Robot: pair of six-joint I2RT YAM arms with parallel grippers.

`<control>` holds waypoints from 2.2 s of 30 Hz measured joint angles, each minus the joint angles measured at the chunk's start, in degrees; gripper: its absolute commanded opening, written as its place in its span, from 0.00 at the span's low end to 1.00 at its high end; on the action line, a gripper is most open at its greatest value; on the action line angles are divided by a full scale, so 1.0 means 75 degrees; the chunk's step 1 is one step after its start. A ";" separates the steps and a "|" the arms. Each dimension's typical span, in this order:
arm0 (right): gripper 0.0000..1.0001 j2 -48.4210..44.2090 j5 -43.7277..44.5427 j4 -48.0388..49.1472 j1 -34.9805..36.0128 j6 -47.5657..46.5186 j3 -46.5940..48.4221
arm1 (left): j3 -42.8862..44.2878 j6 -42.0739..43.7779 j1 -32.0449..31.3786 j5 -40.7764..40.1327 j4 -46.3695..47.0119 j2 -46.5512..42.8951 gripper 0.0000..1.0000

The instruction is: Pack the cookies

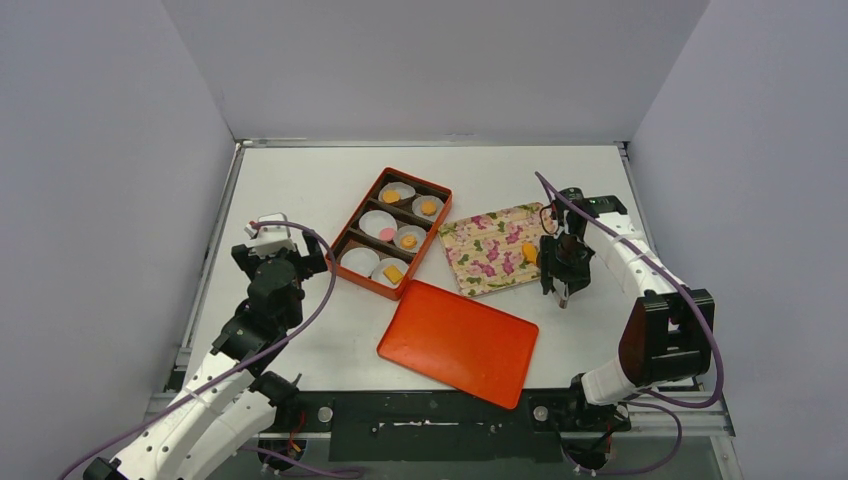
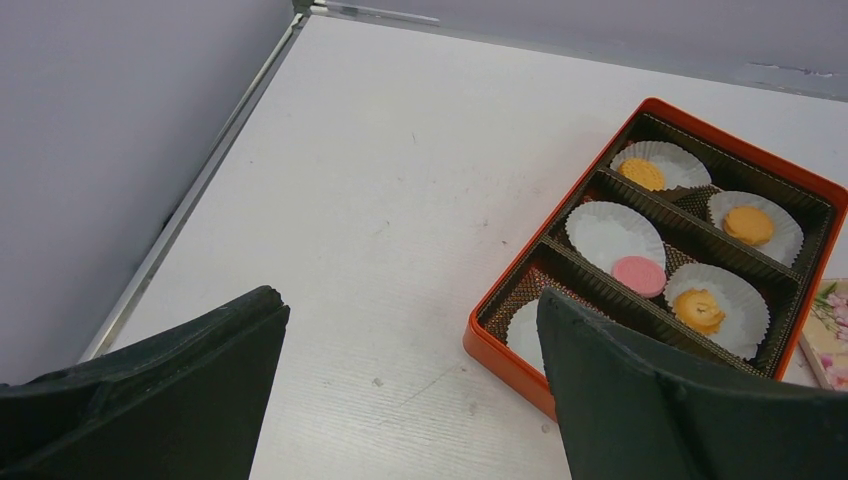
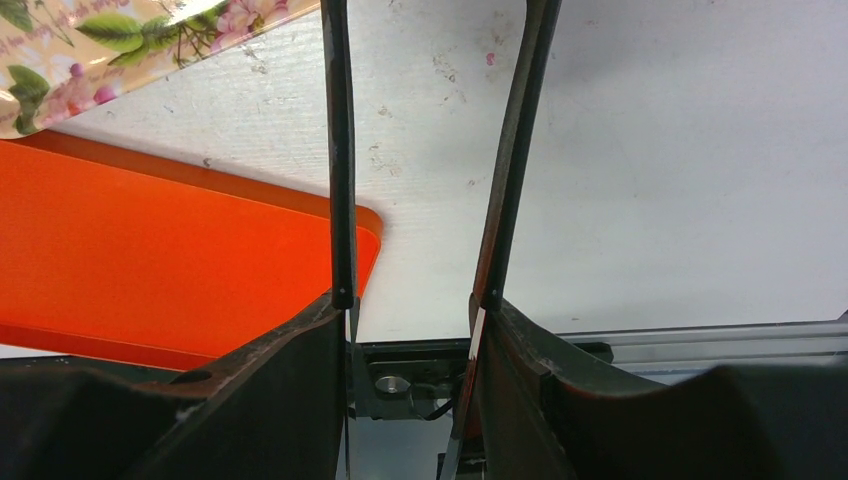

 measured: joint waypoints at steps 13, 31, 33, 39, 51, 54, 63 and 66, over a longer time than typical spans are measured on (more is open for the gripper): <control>0.44 0.0172 0.0003 0.0175 -0.0044 -0.0108 -0.0029 | -0.0003 0.0020 -0.0012 0.0006 0.0006 0.0029 0.93; 0.37 0.0326 -0.0006 0.0251 -0.0087 -0.0224 -0.0047 | -0.0055 0.0067 -0.0012 0.0006 0.0058 -0.0015 0.93; 0.38 0.0408 -0.0006 0.0254 -0.0087 -0.0230 -0.0047 | -0.0055 0.0090 -0.0012 0.0006 0.0061 -0.0017 0.93; 0.38 0.0624 -0.0009 0.0353 -0.0085 -0.0259 -0.0047 | -0.0055 0.0114 -0.0012 0.0006 0.0064 -0.0029 0.93; 0.22 0.0679 -0.0012 0.0341 -0.0073 -0.0329 0.0044 | -0.0055 0.0117 -0.0012 0.0047 0.0114 -0.0029 0.93; 0.20 0.0676 -0.0009 0.0323 -0.0012 -0.0326 0.0306 | -0.0055 0.0117 -0.0012 0.0064 0.0117 -0.0020 0.93; 0.15 0.0656 0.0111 0.0201 0.1262 -0.0265 0.1518 | -0.0055 0.0117 -0.0012 0.0061 0.0117 0.0035 0.93; 0.15 0.0670 0.0108 0.0195 0.1859 -0.0236 0.1982 | -0.0058 0.0117 -0.0009 0.0061 0.0117 0.0038 0.93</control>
